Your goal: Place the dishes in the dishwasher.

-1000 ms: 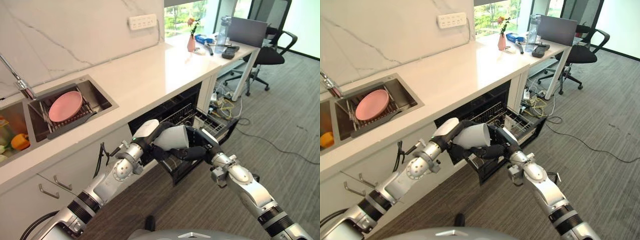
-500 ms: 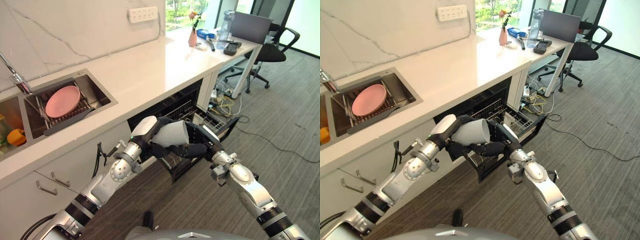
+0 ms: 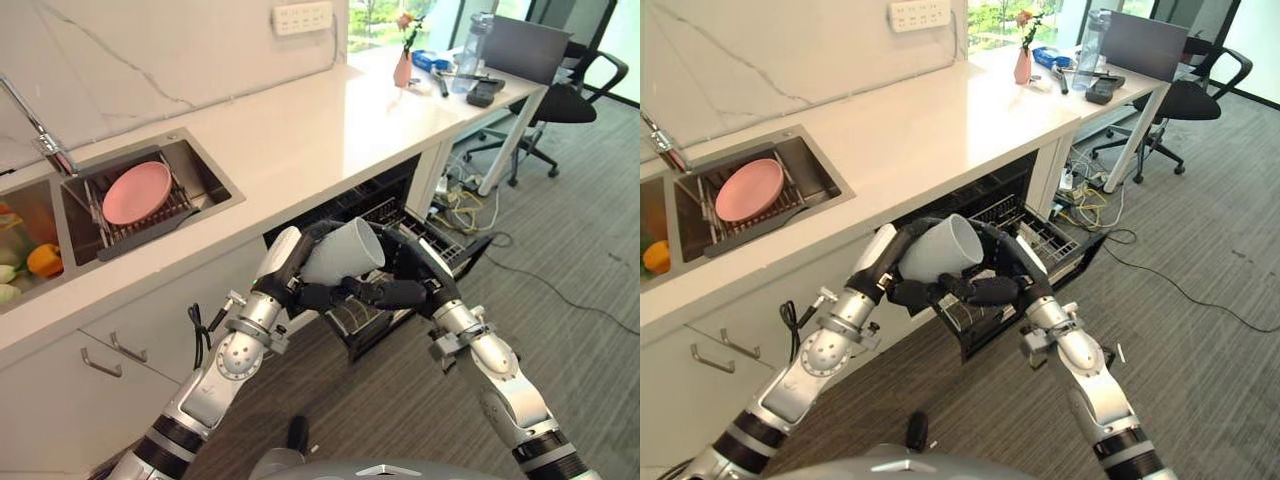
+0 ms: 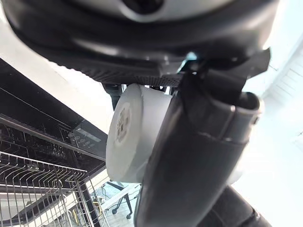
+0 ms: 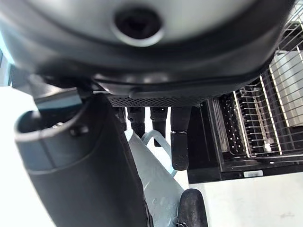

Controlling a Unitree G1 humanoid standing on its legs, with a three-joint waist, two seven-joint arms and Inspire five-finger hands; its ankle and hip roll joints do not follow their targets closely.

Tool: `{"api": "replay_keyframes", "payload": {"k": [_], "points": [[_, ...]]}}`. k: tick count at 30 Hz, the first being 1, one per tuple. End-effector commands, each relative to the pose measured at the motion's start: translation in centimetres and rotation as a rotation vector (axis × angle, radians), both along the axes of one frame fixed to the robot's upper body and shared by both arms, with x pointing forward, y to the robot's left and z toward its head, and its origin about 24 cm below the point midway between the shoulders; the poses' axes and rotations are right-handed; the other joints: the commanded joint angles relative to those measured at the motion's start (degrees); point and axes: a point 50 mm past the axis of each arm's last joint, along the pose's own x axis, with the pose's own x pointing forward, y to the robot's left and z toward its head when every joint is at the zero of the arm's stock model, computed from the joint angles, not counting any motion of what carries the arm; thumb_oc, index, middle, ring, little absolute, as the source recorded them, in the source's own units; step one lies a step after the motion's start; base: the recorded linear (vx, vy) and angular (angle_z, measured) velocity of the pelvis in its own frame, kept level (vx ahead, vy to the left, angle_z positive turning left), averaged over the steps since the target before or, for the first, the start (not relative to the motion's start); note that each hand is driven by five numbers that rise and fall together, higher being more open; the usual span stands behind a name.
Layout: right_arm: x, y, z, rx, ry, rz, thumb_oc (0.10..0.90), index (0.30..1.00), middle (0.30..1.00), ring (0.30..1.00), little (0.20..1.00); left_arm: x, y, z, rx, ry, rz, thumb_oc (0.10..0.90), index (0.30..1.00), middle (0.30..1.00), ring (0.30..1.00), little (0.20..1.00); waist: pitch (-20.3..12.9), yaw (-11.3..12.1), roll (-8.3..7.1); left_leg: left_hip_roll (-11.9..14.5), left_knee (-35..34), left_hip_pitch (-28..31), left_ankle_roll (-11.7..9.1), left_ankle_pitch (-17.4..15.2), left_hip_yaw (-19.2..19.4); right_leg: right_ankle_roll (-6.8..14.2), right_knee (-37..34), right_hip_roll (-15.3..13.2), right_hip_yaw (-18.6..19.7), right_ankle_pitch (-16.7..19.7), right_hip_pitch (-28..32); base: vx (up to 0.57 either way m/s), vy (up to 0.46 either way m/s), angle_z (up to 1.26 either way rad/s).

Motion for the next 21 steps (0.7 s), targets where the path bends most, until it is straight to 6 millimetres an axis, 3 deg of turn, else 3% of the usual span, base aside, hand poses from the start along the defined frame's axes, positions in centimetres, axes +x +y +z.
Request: {"api": "replay_keyframes", "payload": {"k": [1,10,11,12,14,15,21], "points": [[0.14,-1.69,10.98,0.423,-0.578,-0.134,0.4,0.3,0.3,0.3,0.3,-0.46,-2.01,1.11,-0.117,-0.065,-0.078,0.8,0.9,0.9,0.9,0.9,-3.4,0.6,0.72,0.4,0.6,8.2,-3.0,-7.2,1.9,1.6,0.9,0.0,2.6,0.5,-2.0,0.0,0.0,0.0],[0.1,-1.63,10.88,0.451,-0.571,-0.13,0.4,0.3,0.3,0.3,0.3,-0.47,-1.75,0.78,-0.129,-0.06,-0.044,0.8,0.9,0.9,0.9,0.9,-3.4,0.8,0.67,0.3,0.6,8.2,-2.9,-7.2,1.5,1.5,0.9,0.1,2.2,0.3,-1.7,0.0,0.0,0.0],[0.13,-1.61,10.86,0.451,-0.571,-0.129,0.4,0.3,0.3,0.3,0.3,-0.46,-1.73,0.83,-0.128,-0.065,-0.041,0.598,0.596,0.596,0.596,0.596,-3.4,0.8,0.65,0.2,0.6,8.2,-2.9,-7.2,1.5,1.5,0.9,0.1,2.2,0.2,-1.7,0.0,0.0,0.0],[0.15,-1.61,10.87,0.449,-0.571,-0.128,0.4,0.3,0.3,0.3,0.3,-0.45,-1.67,0.9,-0.131,-0.068,-0.037,0.593,0.589,0.589,0.589,0.589,-3.5,0.9,0.62,0.2,0.6,8.2,-3.0,-7.2,1.6,1.5,0.9,0.1,2.2,0.2,-1.6,0.0,0.0,0.0],[0.15,-1.61,10.87,0.449,-0.571,-0.128,0.4,0.3,0.3,0.3,0.3,-0.45,-1.67,0.9,-0.131,-0.068,-0.037,0.61,0.615,0.615,0.615,0.615,-3.5,0.8,0.62,0.2,0.6,8.2,-3.0,-7.2,1.6,1.5,0.9,0.1,2.2,0.2,-1.6,0.0,0.0,0.0],[0.11,-1.6,10.7,0.453,-0.566,-0.131,0.4,0.3,0.3,0.3,0.3,-0.39,-1.48,0.68,-0.162,-0.045,-0.013,0.8,0.9,0.9,0.9,0.9,-3.5,1.0,0.61,0.3,0.6,8.2,-2.9,-7.2,1.5,1.5,0.9,0.1,2.0,0.1,-1.5,0.0,0.0,0.0],[-0.02,-1.98,10.96,0.458,-0.583,-0.143,0.4,0.3,0.3,0.3,0.3,-0.39,-1.15,0.25,-0.177,-0.021,0.016,0.8,0.9,0.9,0.9,0.9,-3.5,0.9,0.58,0.4,0.6,8.2,-2.9,-7.2,1.3,1.4,0.9,0.1,1.8,0.1,-1.6,0.0,0.0,0.0]]}}
